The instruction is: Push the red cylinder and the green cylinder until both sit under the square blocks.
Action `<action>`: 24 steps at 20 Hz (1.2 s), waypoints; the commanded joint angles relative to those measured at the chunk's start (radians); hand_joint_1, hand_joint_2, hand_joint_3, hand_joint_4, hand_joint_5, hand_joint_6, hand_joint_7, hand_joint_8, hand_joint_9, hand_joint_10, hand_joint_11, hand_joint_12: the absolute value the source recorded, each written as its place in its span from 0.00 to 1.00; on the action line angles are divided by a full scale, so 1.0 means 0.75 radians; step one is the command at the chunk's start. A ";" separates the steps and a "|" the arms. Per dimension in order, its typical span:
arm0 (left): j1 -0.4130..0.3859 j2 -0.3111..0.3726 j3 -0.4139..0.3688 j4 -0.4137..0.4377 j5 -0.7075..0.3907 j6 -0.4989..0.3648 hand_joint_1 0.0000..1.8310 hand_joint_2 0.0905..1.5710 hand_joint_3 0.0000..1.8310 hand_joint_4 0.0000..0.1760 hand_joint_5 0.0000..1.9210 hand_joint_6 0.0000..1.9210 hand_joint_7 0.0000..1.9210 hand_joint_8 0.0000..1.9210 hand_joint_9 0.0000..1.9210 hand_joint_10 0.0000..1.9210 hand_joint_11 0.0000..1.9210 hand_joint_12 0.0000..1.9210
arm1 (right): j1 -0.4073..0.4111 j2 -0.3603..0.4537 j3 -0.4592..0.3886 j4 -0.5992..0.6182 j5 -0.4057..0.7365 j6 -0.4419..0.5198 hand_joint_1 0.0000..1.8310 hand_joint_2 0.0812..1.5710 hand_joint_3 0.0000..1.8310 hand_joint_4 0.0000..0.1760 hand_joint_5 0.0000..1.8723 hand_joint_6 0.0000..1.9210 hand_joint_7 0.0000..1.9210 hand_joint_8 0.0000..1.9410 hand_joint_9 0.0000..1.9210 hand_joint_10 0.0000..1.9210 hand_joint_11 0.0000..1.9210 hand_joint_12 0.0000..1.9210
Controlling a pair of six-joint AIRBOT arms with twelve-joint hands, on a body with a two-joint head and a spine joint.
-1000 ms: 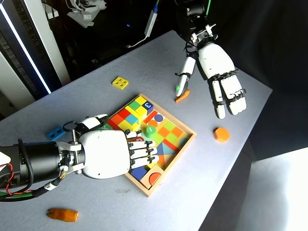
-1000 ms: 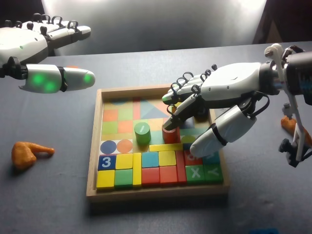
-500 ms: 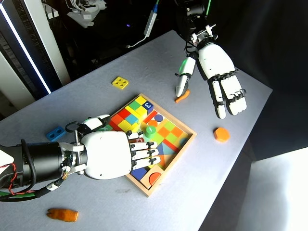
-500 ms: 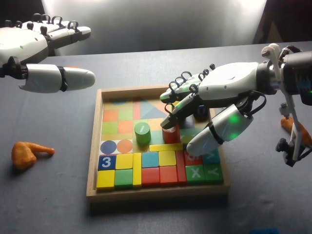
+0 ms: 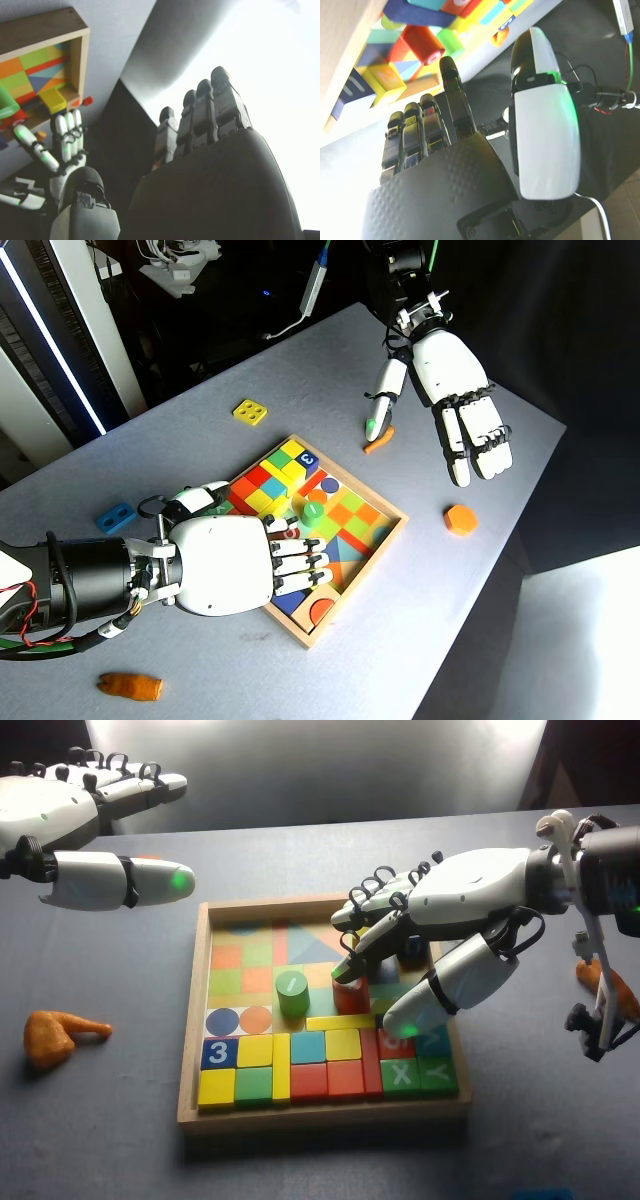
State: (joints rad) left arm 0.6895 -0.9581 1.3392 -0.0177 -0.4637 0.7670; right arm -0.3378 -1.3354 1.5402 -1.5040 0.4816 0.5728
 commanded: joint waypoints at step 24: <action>-0.012 -0.003 0.009 -0.018 -0.153 0.002 0.00 0.64 0.00 0.99 0.01 0.00 0.00 0.00 0.00 0.00 0.00 0.03 | -0.003 0.002 0.021 0.002 0.039 0.069 0.12 0.62 0.00 1.00 0.26 0.01 0.00 0.00 0.00 0.00 0.00 0.00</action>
State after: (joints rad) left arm 0.6895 -0.9581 1.3392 -0.0174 -0.4637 0.7670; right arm -0.3481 -1.3396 1.5528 -1.5311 0.4835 0.6209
